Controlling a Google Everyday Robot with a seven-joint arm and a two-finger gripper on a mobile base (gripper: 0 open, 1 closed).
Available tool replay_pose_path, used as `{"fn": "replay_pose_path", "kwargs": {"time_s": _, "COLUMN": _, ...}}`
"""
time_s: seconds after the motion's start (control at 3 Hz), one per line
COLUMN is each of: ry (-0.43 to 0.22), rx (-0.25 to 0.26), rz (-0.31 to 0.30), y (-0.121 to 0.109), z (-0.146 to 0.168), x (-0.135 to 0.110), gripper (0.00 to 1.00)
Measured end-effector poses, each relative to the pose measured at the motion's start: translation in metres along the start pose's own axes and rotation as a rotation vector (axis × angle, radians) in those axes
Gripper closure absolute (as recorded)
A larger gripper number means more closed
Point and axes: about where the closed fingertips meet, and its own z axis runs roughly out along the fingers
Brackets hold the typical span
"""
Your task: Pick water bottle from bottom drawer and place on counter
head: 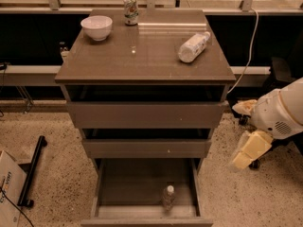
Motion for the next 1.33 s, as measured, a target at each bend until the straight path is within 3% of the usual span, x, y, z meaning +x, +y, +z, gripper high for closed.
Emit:
{"fn": "replay_pose_path", "kwargs": {"time_s": 0.33, "ry": -0.077, "rx": 0.02, "rz": 0.033, "y": -0.005, "z": 0.052, "x": 0.009, "gripper": 0.0}}
{"fn": "replay_pose_path", "kwargs": {"time_s": 0.67, "ry": -0.133, "rx": 0.007, "rz": 0.032, "y": -0.012, "z": 0.094, "x": 0.012, "gripper": 0.0}}
{"fn": "replay_pose_path", "kwargs": {"time_s": 1.0, "ry": -0.184, "rx": -0.03, "rz": 0.047, "y": -0.021, "z": 0.148, "x": 0.02, "gripper": 0.0}}
{"fn": "replay_pose_path", "kwargs": {"time_s": 1.33, "ry": -0.218, "rx": -0.129, "rz": 0.152, "y": -0.016, "z": 0.21, "x": 0.057, "gripper": 0.0}}
